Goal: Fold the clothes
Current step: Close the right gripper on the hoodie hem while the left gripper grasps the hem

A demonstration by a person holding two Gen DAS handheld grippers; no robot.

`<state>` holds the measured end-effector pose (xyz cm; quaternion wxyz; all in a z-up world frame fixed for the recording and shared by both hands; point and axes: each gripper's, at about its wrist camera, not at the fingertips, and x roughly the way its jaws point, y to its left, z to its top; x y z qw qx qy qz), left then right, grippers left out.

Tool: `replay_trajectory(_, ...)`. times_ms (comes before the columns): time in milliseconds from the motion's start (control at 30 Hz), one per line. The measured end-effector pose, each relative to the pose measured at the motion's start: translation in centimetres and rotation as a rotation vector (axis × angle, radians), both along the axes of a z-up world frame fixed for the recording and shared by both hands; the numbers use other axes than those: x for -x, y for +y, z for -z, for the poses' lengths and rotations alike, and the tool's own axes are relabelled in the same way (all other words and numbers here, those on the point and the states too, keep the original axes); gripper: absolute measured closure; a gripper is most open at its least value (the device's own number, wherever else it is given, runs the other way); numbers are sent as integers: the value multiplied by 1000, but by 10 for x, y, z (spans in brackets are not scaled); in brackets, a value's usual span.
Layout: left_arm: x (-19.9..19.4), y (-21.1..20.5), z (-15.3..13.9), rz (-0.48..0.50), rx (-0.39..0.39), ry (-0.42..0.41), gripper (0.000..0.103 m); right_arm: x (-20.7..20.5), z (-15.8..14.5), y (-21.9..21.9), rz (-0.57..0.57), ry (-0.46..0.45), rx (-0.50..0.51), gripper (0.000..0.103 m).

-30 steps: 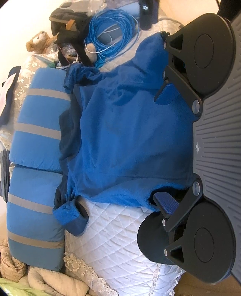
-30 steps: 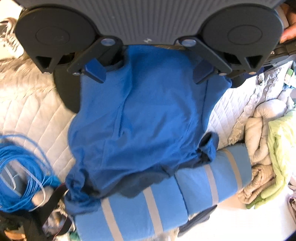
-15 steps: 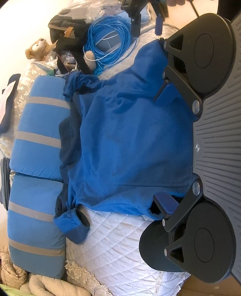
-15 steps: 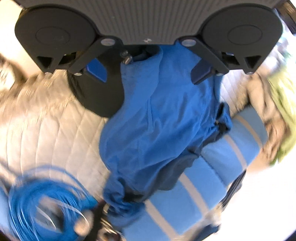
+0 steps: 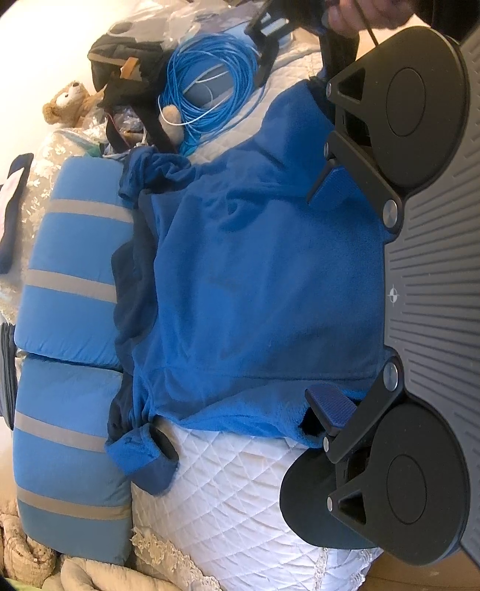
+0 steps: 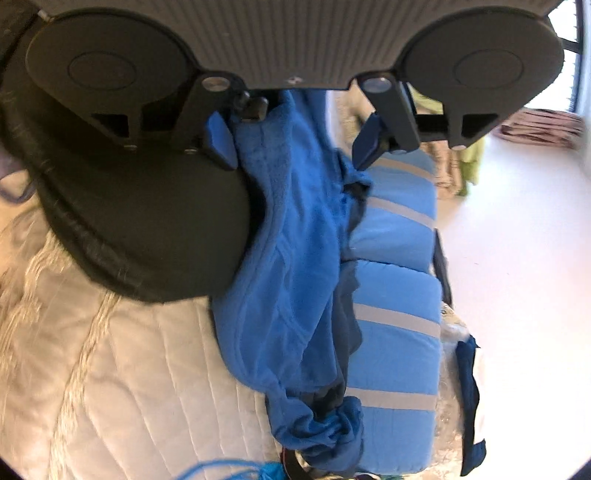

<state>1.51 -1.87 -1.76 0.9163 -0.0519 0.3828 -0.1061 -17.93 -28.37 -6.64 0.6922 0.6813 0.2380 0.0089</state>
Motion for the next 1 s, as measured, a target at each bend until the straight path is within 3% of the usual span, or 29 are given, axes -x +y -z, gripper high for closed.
replay_trajectory(200, -1, 1, 0, 10, 38, -2, 2, -6, 4, 0, 8, -12, 9, 48)
replay_trajectory(333, -2, 1, 0, 18, 62, -5, 2, -13, -1, 4, -25, 21, 80, 53)
replay_trajectory(367, -1, 1, 0, 18, 65, -6, 2, -15, -3, 6, -33, 26, 98, 57)
replay_trajectory(433, -1, 3, 0, 13, 70, -7, 2, -17, -2, 9, -54, 55, 124, 78)
replay_trajectory(500, -1, 7, -1, 4, 73, -8, 2, -19, -2, 11, -75, 46, 131, 83)
replay_trajectory(700, -5, 24, 0, -57, 30, -4, 2, -18, -26, 18, -104, 43, 286, 84)
replay_trajectory(1000, -22, 44, 3, -103, -81, -16, 2, -8, -39, 9, -58, 14, 283, 84)
